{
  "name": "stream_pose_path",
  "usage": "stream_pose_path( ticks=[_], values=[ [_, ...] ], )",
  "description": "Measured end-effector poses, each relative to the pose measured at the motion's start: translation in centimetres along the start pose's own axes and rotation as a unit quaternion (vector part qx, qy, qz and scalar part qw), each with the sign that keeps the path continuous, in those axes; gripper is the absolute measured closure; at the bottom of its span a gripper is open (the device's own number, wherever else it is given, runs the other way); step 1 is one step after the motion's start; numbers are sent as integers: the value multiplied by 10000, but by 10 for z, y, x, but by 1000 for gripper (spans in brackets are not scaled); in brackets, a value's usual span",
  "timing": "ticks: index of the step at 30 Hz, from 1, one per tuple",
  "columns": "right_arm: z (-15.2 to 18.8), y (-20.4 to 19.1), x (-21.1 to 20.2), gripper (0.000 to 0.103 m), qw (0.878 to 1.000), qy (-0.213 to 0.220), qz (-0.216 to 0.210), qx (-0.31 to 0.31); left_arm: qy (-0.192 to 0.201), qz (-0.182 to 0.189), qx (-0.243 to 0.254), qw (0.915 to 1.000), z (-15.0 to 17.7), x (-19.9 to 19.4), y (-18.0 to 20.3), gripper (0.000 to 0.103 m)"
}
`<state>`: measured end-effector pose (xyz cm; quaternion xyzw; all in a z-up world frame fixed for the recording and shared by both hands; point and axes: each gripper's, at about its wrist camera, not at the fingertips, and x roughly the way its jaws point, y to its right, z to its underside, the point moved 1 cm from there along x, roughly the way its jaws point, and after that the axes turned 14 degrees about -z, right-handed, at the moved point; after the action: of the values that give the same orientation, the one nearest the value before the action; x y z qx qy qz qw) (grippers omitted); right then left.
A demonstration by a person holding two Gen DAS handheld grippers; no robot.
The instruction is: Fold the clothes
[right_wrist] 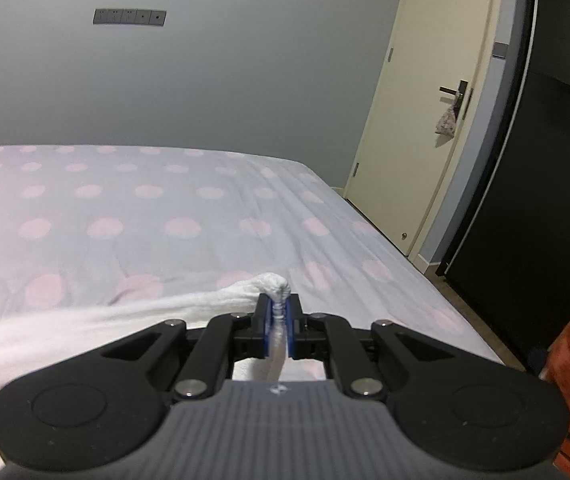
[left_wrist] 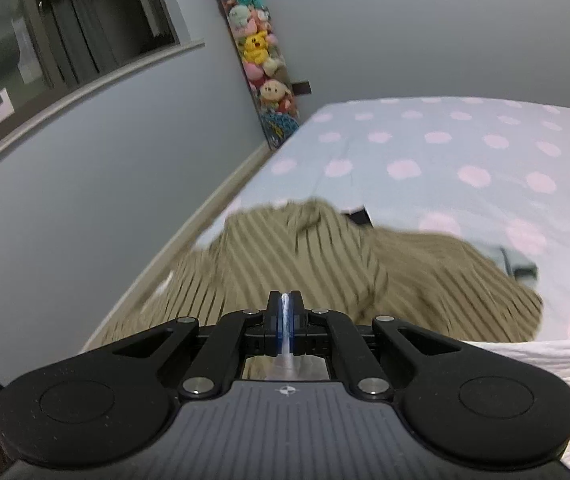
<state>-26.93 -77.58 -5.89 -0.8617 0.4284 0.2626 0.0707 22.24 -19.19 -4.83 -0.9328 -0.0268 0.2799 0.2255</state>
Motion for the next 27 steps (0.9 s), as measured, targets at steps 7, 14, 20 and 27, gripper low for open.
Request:
stream_pose_path(
  ticks=[7,14,20,27],
  values=[
    [3,-34,82,94,9982,-554,-74,-235,-204,-220,259,9992,-19,55,55,102],
    [21,-46,104,79,9941,-1045,-269,-136,-434,-169,421,9980,-5,76,69,93],
    [22,-46,77,55,9933,-1069,-432,37,-439,-188,372,9982,-9,44,54,65],
    [29,-56,12,44,9908,-1000,-885,211,-935,245,468,9942,-18,-46,45,57]
  ],
)
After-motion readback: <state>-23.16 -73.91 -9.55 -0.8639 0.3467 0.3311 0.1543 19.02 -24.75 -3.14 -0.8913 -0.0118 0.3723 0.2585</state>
